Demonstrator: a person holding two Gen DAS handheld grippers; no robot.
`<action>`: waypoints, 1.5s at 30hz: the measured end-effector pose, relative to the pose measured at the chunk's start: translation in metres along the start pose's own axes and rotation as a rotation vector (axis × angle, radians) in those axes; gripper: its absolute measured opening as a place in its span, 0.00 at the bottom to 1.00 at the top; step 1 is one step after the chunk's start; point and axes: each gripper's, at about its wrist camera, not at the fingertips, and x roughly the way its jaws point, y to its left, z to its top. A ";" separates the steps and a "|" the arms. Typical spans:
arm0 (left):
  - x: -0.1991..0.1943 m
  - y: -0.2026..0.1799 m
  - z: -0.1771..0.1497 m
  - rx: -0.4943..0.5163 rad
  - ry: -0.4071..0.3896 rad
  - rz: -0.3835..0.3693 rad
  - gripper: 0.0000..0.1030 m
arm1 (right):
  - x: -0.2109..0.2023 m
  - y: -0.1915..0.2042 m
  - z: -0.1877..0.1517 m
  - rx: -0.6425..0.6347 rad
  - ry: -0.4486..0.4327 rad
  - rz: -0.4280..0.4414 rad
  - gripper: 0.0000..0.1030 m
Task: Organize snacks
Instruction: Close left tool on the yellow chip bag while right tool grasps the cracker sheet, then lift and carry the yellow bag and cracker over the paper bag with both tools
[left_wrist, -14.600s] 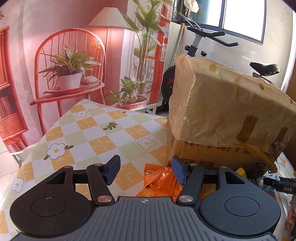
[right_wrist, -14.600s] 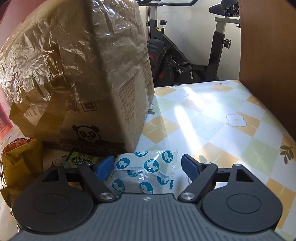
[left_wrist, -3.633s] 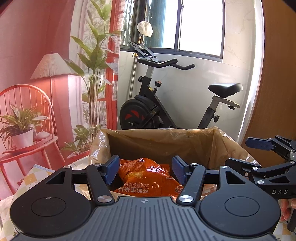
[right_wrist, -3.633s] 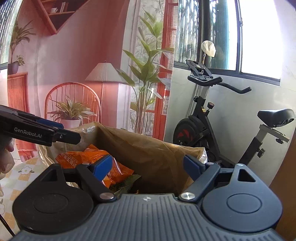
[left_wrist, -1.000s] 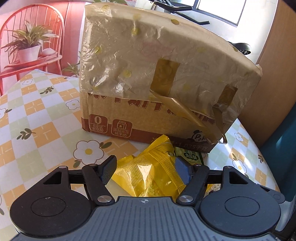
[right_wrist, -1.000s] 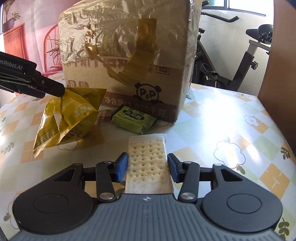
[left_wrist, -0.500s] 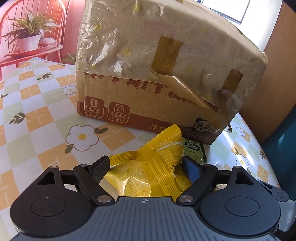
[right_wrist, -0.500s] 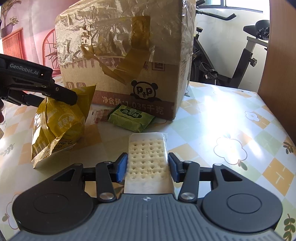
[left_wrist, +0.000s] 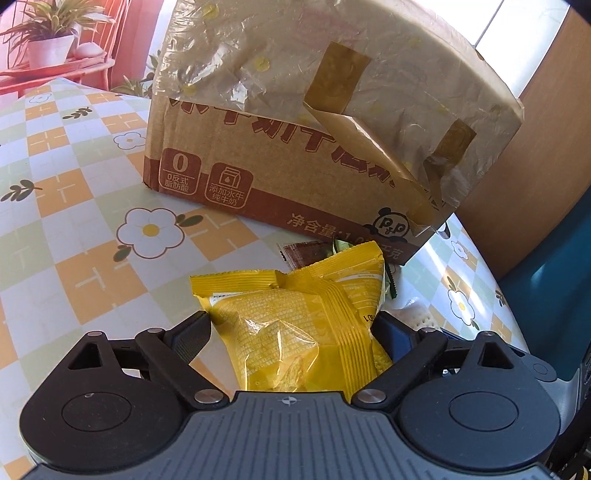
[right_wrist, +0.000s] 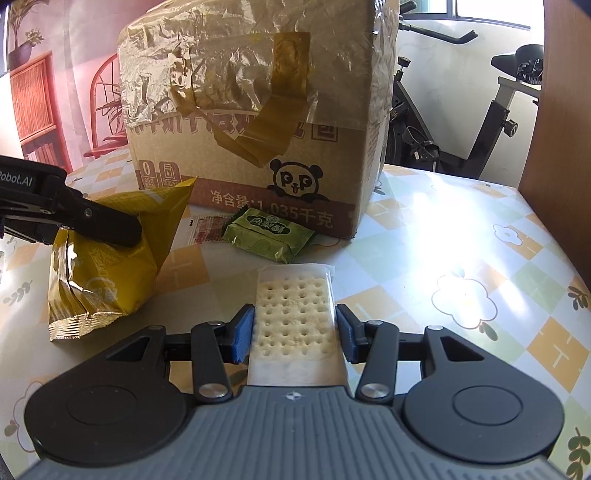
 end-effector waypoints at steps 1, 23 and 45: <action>0.001 0.002 0.000 -0.012 0.003 -0.005 0.94 | 0.000 0.000 0.000 0.000 0.000 0.000 0.47; 0.000 -0.006 -0.011 0.046 -0.045 0.004 0.70 | 0.001 0.002 -0.001 -0.010 0.001 -0.004 0.48; -0.072 -0.022 0.032 0.236 -0.280 0.138 0.71 | -0.026 0.025 0.015 -0.170 -0.109 -0.030 0.47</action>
